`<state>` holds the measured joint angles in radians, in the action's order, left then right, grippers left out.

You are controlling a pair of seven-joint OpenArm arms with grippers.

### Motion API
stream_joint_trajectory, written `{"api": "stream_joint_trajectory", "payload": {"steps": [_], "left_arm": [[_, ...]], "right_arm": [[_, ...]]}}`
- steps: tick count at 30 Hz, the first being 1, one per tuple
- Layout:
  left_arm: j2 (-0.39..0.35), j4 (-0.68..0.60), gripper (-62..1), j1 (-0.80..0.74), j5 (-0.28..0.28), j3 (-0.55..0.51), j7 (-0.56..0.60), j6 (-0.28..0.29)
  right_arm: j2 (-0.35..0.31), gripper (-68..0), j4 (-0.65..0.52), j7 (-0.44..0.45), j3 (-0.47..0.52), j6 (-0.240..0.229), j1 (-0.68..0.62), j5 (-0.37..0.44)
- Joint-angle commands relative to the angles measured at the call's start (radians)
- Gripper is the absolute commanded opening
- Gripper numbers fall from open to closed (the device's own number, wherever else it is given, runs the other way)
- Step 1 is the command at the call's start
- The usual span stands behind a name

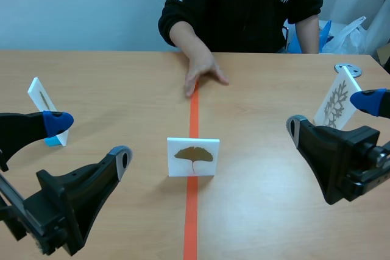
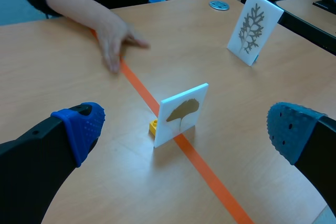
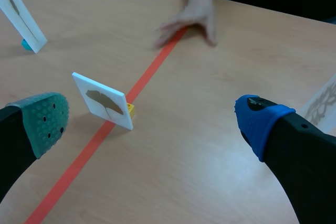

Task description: Sort the leaf by its shape. The table is split by an orange tape line. A compound leaf with several leaflets goes to the left side, a simple leaf with one blade goes to the right side. Return to the home posture when a red brick is placed on the table.

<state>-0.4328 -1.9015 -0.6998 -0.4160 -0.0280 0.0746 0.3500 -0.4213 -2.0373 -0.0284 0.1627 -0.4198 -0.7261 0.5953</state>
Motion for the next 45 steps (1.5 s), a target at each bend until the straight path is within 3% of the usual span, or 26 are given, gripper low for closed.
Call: {"api": "stream_joint_trajectory", "payload": {"steps": [1,5,14,23,35,39,45], "left_arm": [[0.000,0.011,1.4,0.018,-0.001,-0.006,0.010,0.005],[0.000,0.076,1.4,0.074,0.040,-0.005,0.011,0.019],[0.000,0.318,1.4,0.266,0.060,0.060,0.060,0.094],[0.009,0.575,1.4,0.486,0.211,0.227,0.185,0.110],[0.109,0.862,1.4,0.730,0.407,0.420,0.346,0.110],[0.149,0.934,1.4,0.794,0.445,0.483,0.374,0.109],[0.198,1.032,1.4,0.875,0.447,0.546,0.403,0.079]], "right_arm": [[-0.005,0.4,-0.004,0.010,0.008,0.000,0.011,0.011],[-0.006,0.4,-0.004,0.007,0.008,0.000,0.011,0.011],[-0.006,0.4,-0.004,0.004,0.008,0.000,0.011,0.011],[-0.005,0.4,-0.004,0.003,0.008,0.000,0.011,0.011],[-0.005,0.4,-0.004,0.000,0.008,0.000,0.011,0.011],[-0.005,0.4,-0.004,0.000,0.008,0.000,0.011,0.011],[-0.005,0.4,-0.004,0.000,0.008,0.000,0.011,0.011]]}}
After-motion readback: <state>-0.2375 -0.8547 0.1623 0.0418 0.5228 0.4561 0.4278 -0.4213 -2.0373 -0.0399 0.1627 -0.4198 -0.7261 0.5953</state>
